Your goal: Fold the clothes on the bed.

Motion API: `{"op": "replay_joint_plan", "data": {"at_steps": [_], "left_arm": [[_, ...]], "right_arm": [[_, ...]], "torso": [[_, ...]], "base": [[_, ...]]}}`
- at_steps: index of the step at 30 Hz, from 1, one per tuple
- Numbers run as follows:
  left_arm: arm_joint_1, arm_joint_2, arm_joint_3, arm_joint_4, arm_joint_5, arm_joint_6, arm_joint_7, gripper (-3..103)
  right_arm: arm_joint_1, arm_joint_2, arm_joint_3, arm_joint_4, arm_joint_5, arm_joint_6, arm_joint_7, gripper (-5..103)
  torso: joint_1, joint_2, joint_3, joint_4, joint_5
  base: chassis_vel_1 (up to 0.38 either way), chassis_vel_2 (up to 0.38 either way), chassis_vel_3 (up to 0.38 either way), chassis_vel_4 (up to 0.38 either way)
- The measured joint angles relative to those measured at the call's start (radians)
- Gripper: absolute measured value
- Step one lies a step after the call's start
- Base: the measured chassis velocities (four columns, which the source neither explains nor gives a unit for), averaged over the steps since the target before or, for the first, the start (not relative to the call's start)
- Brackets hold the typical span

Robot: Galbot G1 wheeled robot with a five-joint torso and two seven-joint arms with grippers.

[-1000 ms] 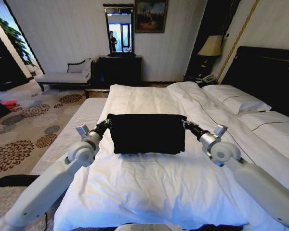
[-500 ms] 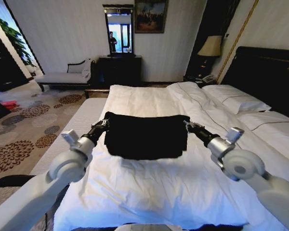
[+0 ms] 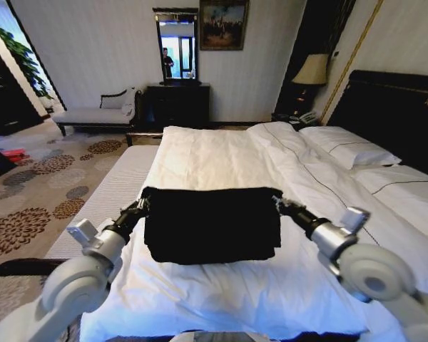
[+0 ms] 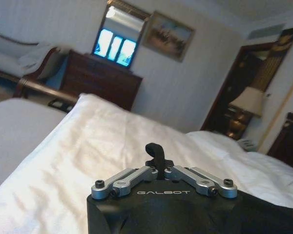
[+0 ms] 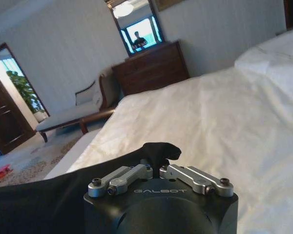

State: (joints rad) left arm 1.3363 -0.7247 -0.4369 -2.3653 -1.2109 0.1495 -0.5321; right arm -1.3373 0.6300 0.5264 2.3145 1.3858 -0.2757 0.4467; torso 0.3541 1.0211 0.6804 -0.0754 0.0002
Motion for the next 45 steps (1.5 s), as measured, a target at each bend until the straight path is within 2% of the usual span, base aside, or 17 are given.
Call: {"op": "replay_joint_plan", "data": {"at_steps": [2,3,4,7,8,11,12,16,17,18,21,22,31,40,45], "left_arm": [[-0.097,-0.007,0.062,0.071,-0.012,0.003,-0.005,0],[-0.097,-0.007,0.062,0.071,-0.012,0.003,-0.005,0],[-0.142,-0.009,0.094,0.107,-0.013,0.004,-0.003,0],[-0.294,-0.033,0.228,0.269,-0.014,0.005,0.012,0],[-0.294,-0.033,0.228,0.269,-0.014,0.005,0.012,0],[-0.407,-0.089,0.325,0.413,-0.004,0.003,0.036,0],[-0.407,-0.089,0.325,0.413,-0.004,0.003,0.036,0],[-0.551,-0.205,0.420,0.640,0.047,-0.012,0.073,0],[-0.591,-0.239,0.442,0.714,0.062,-0.017,0.086,0],[-0.591,-0.239,0.442,0.714,0.062,-0.017,0.086,0],[-0.667,-0.294,0.478,0.855,0.097,-0.027,0.120,0],[-0.667,-0.294,0.478,0.855,0.097,-0.027,0.120,0],[-0.816,-0.387,0.534,1.141,0.130,-0.055,0.184,0],[-0.914,-0.432,0.570,1.288,0.166,-0.084,0.227,0],[-0.911,-0.426,0.596,1.283,0.182,-0.103,0.231,0]], "right_arm": [[0.130,0.006,-0.136,-0.078,-0.009,0.030,0.000,1],[0.130,0.006,-0.136,-0.078,-0.009,0.030,0.000,1],[0.184,0.010,-0.188,-0.114,-0.010,0.036,-0.003,1],[0.356,0.033,-0.381,-0.269,-0.027,0.061,-0.034,1],[0.356,0.033,-0.381,-0.269,-0.027,0.061,-0.034,1],[0.502,0.095,-0.530,-0.443,-0.087,0.102,-0.099,1],[0.502,0.095,-0.530,-0.443,-0.087,0.102,-0.099,1],[0.660,0.197,-0.652,-0.648,-0.127,0.135,-0.150,1],[0.694,0.217,-0.680,-0.704,-0.136,0.141,-0.168,1],[0.694,0.217,-0.680,-0.704,-0.136,0.141,-0.168,1],[0.744,0.253,-0.722,-0.820,-0.153,0.156,-0.195,1],[0.744,0.253,-0.722,-0.820,-0.153,0.156,-0.195,1],[0.805,0.331,-0.739,-1.061,-0.194,0.239,-0.280,1],[0.855,0.361,-0.759,-1.170,-0.201,0.269,-0.304,1],[0.853,0.360,-0.762,-1.183,-0.215,0.290,-0.319,1]], "torso": [[0.000,0.000,0.000,-0.0003,0.0000],[0.000,0.000,0.000,-0.0003,0.0000],[0.000,0.000,0.000,-0.0001,0.0000],[0.000,0.000,0.000,0.0000,-0.0005],[0.000,0.000,0.000,0.0000,-0.0005],[0.000,0.000,0.000,-0.0001,-0.0003],[0.000,0.000,0.000,-0.0001,-0.0003],[0.001,0.000,0.000,0.0005,-0.0002],[0.001,0.000,0.000,-0.0001,-0.0005],[0.001,0.000,0.000,-0.0001,-0.0005],[0.001,0.000,0.000,-0.0003,-0.0002],[0.001,0.000,0.000,-0.0003,-0.0002],[0.000,0.000,0.000,0.0000,-0.0001],[0.000,0.000,0.000,-0.0002,-0.0002],[0.000,0.000,0.000,0.0000,-0.0001]], "base": [[0.000,0.000,0.000,0.000],[0.000,0.000,0.000,0.000],[0.000,0.000,0.000,0.000],[0.000,0.000,0.000,0.000],[0.000,0.000,0.000,0.000],[0.000,0.000,0.000,0.000],[0.000,0.000,0.000,0.000],[0.000,0.000,0.000,0.000],[0.000,0.000,0.000,0.000],[0.000,0.000,0.000,0.000],[0.000,0.000,0.000,0.000],[0.000,0.000,0.000,0.000],[0.000,0.000,0.000,0.000],[0.000,0.000,0.000,0.000],[0.000,0.000,0.000,0.000]]}}
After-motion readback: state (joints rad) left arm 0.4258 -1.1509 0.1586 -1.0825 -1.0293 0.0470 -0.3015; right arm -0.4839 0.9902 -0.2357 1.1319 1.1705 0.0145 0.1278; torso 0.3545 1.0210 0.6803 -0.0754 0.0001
